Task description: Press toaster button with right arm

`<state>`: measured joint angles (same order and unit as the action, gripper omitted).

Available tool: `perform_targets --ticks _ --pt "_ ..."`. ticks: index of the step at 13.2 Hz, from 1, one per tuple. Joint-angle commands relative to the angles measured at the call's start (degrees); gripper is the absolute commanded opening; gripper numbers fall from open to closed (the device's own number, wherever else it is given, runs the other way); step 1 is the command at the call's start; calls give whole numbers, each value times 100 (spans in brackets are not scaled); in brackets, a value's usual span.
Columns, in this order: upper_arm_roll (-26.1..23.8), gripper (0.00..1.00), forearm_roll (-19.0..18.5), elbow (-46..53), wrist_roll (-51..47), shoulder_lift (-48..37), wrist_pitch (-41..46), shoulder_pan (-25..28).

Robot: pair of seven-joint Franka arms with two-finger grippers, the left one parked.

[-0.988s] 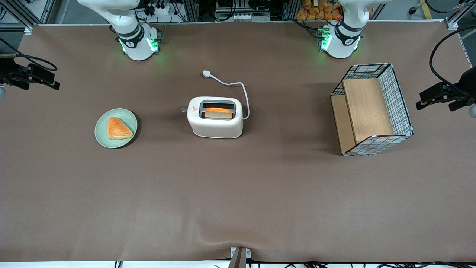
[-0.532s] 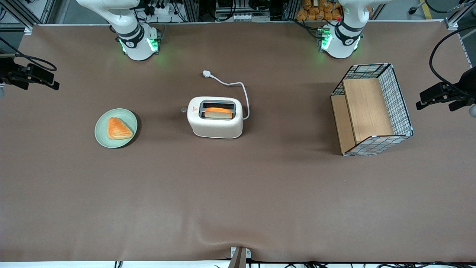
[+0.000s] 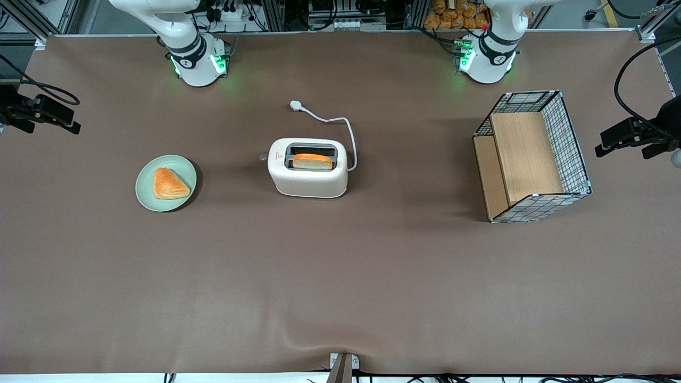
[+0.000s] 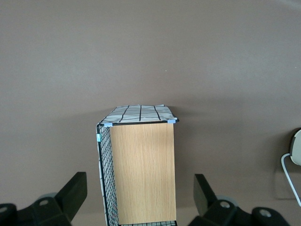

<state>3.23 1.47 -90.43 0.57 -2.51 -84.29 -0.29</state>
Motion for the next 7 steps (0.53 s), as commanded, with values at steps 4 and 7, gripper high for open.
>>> perform_targets --ticks 4,7 --pt "46 100 -138 95 -48 -31 88 20" --pt "55 100 -129 122 -48 -39 157 11"
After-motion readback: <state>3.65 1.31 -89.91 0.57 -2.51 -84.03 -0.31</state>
